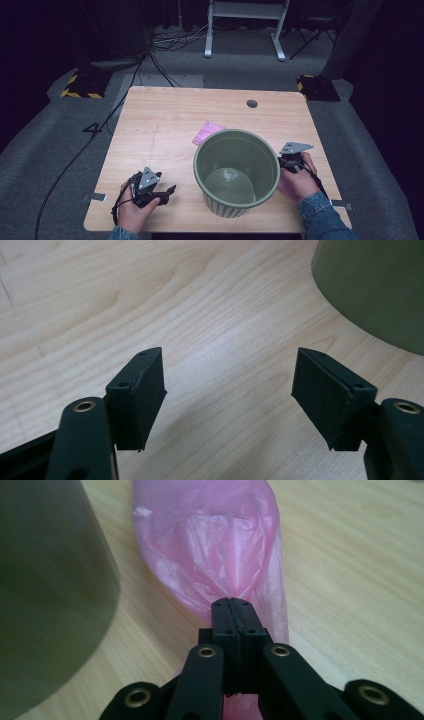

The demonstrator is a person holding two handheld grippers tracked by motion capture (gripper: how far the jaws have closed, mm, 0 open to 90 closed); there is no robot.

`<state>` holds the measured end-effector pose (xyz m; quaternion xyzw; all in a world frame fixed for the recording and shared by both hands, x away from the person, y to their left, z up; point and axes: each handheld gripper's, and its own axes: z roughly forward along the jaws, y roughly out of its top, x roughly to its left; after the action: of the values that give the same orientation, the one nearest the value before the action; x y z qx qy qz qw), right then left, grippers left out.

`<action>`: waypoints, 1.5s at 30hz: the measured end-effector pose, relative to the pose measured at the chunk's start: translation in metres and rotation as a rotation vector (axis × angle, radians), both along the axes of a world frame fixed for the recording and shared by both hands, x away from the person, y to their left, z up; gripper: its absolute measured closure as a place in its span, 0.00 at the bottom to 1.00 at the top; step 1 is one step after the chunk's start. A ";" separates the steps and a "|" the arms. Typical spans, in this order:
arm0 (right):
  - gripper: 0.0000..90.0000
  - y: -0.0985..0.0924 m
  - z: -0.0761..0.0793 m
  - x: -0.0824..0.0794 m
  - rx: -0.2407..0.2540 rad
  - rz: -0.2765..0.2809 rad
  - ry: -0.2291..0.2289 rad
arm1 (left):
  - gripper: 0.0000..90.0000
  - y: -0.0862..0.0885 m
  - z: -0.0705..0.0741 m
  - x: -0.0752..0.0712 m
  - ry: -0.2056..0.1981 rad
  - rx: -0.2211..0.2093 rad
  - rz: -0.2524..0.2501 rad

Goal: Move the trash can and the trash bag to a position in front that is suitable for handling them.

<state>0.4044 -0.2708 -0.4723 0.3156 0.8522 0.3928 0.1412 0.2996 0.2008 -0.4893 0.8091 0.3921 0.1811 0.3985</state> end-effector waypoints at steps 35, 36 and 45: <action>1.00 -0.072 0.126 -0.040 0.212 0.038 -0.232 | 0.32 0.004 0.004 0.001 -0.007 -0.033 -0.012; 1.00 -0.073 0.129 -0.042 0.215 0.044 -0.238 | 0.32 0.004 0.004 0.001 -0.007 -0.033 -0.012; 1.00 -0.085 0.153 -0.051 0.258 0.062 -0.276 | 0.32 0.004 0.004 0.000 -0.004 -0.032 -0.012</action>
<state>0.3530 -0.3554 -0.3192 0.2480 0.7765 0.5426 0.2029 0.3000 0.2044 -0.4857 0.8046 0.3891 0.1740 0.4134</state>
